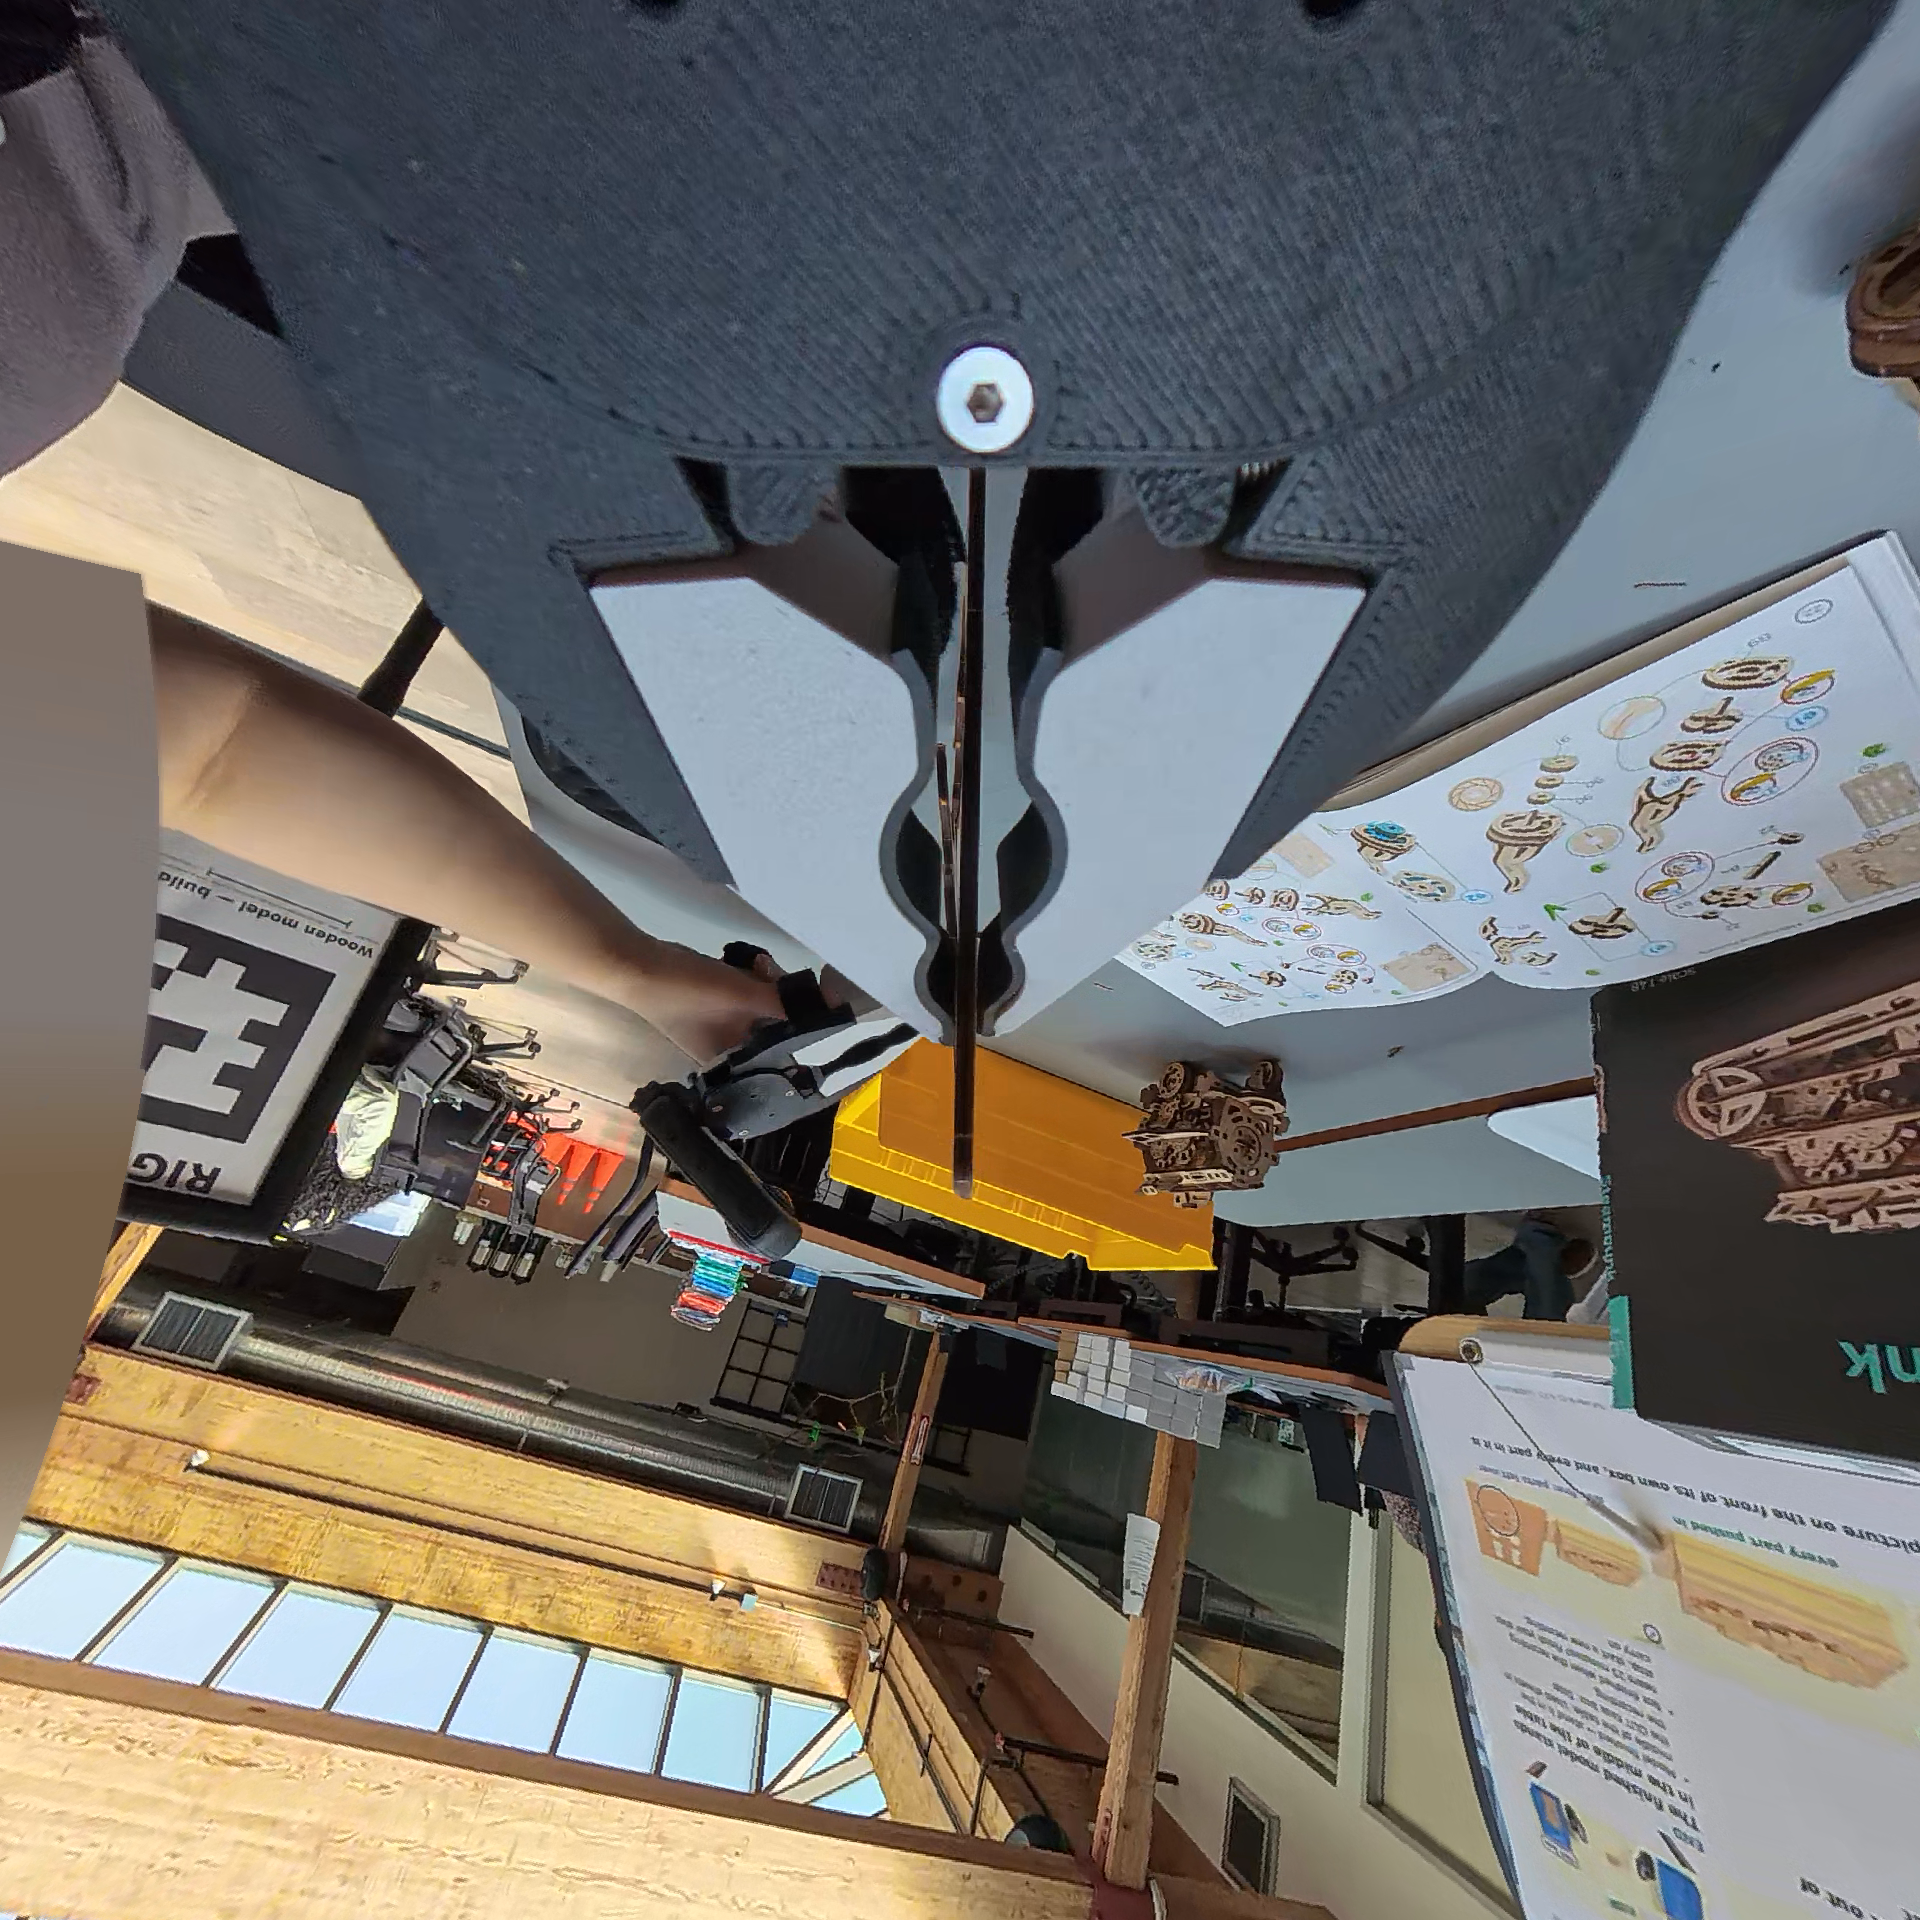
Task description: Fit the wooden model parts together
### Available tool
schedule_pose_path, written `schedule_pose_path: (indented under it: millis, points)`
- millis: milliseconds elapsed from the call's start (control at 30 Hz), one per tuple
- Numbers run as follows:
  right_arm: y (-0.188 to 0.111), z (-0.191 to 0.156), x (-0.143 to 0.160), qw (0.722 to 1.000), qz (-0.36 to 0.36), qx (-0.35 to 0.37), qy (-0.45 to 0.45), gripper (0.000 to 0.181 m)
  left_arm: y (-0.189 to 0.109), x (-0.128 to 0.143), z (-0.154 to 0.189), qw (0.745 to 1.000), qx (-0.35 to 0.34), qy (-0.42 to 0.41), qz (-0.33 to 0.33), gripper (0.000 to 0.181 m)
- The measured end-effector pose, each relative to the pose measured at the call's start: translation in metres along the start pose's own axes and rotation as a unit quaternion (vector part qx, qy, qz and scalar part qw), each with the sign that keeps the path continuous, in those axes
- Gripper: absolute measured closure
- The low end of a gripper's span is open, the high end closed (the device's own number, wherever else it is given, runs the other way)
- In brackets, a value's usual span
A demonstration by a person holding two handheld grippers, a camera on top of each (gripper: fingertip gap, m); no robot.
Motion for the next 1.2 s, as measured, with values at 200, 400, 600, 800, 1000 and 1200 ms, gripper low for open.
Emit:
schedule_pose_path:
  millis: [200,400,600,800,1000,1200]
  points:
    - [0.021,0.011,0.010,0.998,-0.018,0.066,-0.005,0.173,-0.001,0.000,-0.002,1.000,-0.006,0.004,0.000,0.180]
    - [0.027,0.015,0.007,0.998,-0.017,0.051,0.022,0.174,0.000,0.000,-0.003,1.000,-0.002,-0.008,0.002,0.181]
    - [0.024,0.014,0.005,0.999,-0.010,0.029,0.042,0.179,-0.001,0.000,-0.004,1.000,-0.004,-0.008,0.001,0.181]
    - [-0.058,-0.106,-0.076,0.970,0.140,-0.189,0.058,0.180,-0.001,0.000,-0.002,1.000,-0.011,0.001,0.001,0.180]
    - [-0.083,-0.221,-0.117,0.945,0.145,-0.289,0.043,0.180,0.004,0.001,0.012,0.999,-0.009,0.051,-0.011,0.180]
    - [-0.078,-0.241,-0.125,0.962,0.129,-0.238,0.039,0.180,0.007,0.003,0.022,0.997,-0.010,0.076,-0.017,0.180]
Point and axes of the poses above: each gripper's, where its closed fingertips meet, y out along the fingers, x out of its underside, z = x × y across the jaws, the point moved 10 cm from there along -y, back along the fingers, and after that the axes turned 8 degrees about x, right-handed, at the moved point
